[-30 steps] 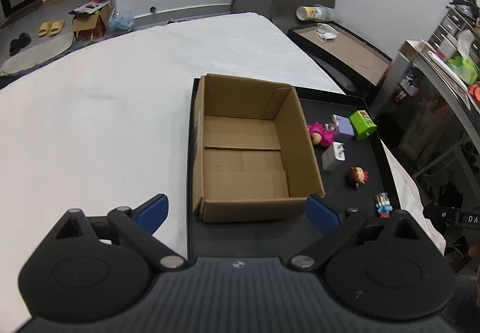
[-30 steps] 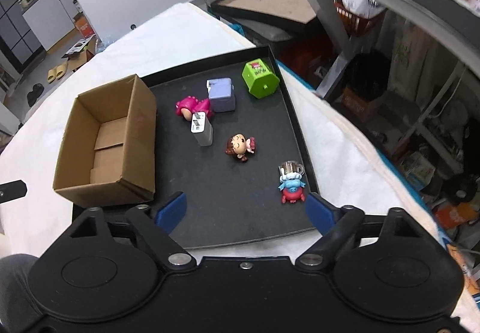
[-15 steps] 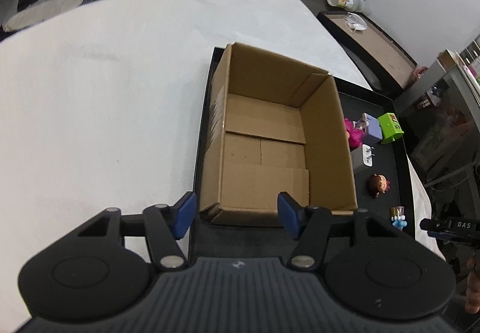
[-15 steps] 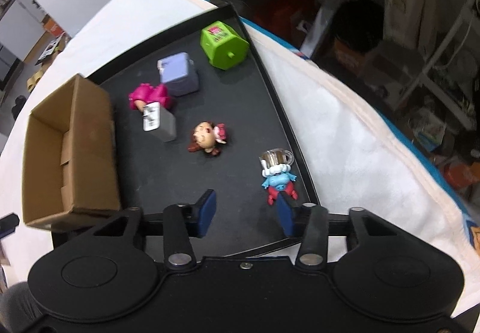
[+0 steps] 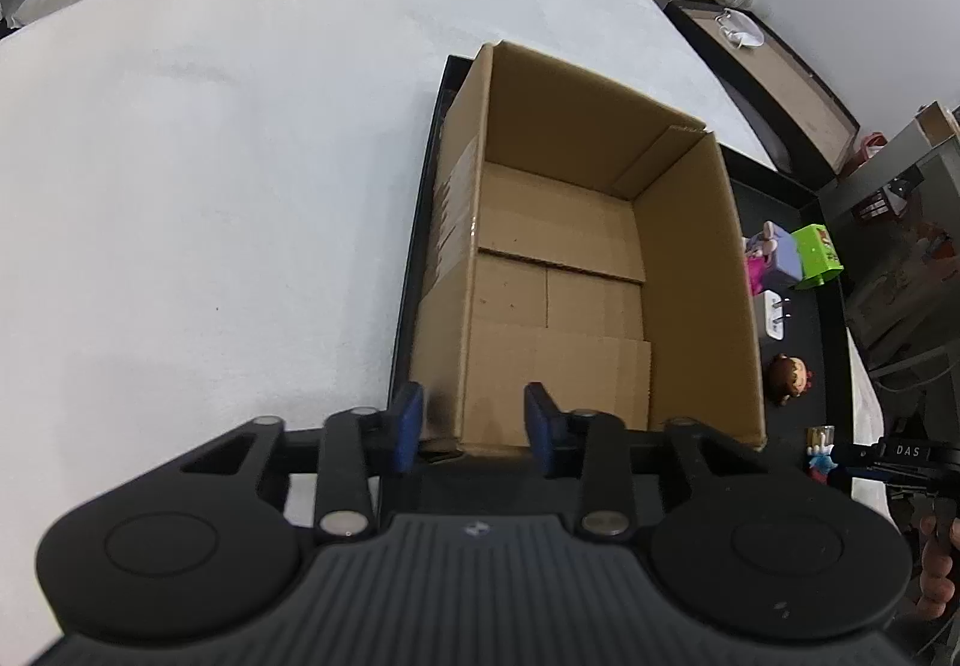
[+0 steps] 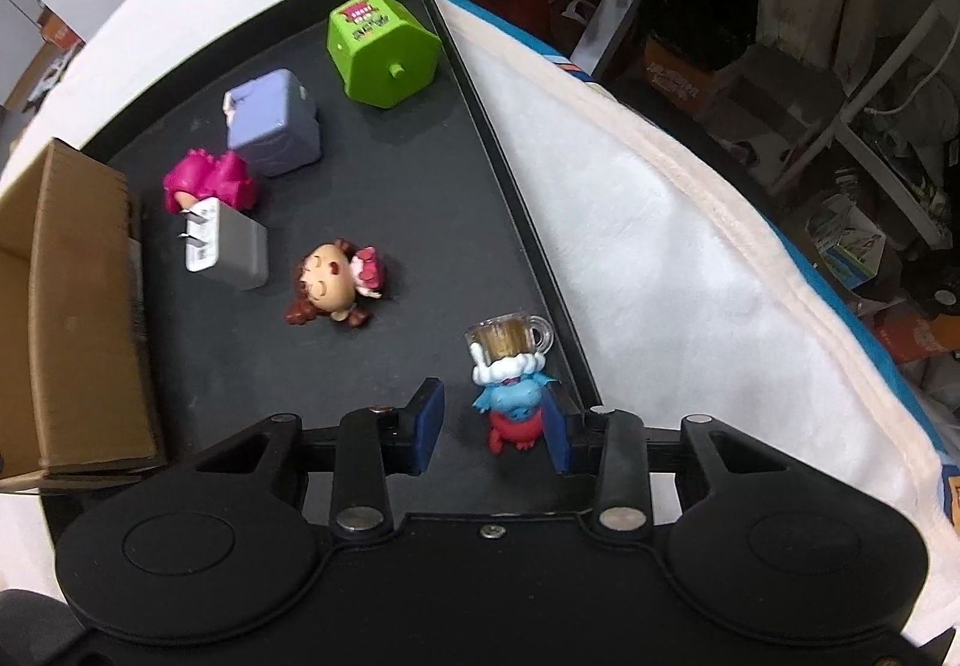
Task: Organize rigid objects
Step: 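Grasp the blue-red figure with the right gripper while the left gripper holds the box wall, then carry the figure over the box and open the right gripper to drop it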
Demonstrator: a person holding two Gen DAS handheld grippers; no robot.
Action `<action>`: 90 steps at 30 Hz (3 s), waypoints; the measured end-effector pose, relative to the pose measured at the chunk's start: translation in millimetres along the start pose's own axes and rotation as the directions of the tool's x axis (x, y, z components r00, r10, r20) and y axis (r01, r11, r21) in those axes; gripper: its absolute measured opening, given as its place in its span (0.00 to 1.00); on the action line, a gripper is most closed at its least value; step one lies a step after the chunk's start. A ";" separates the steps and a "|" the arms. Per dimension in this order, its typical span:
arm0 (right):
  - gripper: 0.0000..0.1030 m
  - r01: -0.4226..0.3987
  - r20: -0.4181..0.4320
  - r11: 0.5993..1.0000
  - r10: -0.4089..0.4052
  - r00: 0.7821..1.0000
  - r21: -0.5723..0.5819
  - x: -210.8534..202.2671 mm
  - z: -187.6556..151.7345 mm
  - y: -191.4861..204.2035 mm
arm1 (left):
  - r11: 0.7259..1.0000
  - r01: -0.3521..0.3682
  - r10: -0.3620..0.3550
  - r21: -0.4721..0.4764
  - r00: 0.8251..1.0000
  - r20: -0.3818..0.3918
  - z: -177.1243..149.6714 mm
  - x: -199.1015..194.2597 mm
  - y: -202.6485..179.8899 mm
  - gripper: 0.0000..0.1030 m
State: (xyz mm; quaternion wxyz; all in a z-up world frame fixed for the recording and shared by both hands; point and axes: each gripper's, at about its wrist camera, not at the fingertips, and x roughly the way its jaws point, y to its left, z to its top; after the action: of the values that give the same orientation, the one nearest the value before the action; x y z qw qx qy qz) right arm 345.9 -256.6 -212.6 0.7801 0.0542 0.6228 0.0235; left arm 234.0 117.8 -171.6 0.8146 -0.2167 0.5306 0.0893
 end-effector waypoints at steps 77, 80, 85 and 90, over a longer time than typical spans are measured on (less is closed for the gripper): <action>0.32 0.007 0.192 0.854 0.109 0.975 -0.521 -76.9 -1.9 242.7 | 0.993 0.120 -0.120 0.008 0.988 0.093 -27.7 5.6 39.5 0.18; 0.32 0.004 0.187 0.843 0.115 0.976 -0.538 -75.9 -3.0 255.1 | 0.993 0.120 -0.121 0.013 0.988 0.094 -28.6 6.3 39.2 0.18; 0.32 -0.009 0.178 0.829 0.130 0.975 -0.559 -73.2 -3.0 274.5 | 0.991 0.129 -0.130 0.017 0.987 0.094 -28.7 6.7 40.2 0.18; 0.32 -0.029 0.165 0.820 0.150 0.975 -0.572 -67.6 -1.8 293.5 | 0.990 0.141 -0.141 0.011 0.985 0.097 -29.5 7.2 42.9 0.18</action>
State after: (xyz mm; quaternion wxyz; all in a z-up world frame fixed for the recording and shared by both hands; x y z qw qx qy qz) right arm 338.2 27.9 -114.0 0.8182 -0.1482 0.5018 0.2382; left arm 196.6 142.2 -199.3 0.8442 -0.2475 0.4738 0.0408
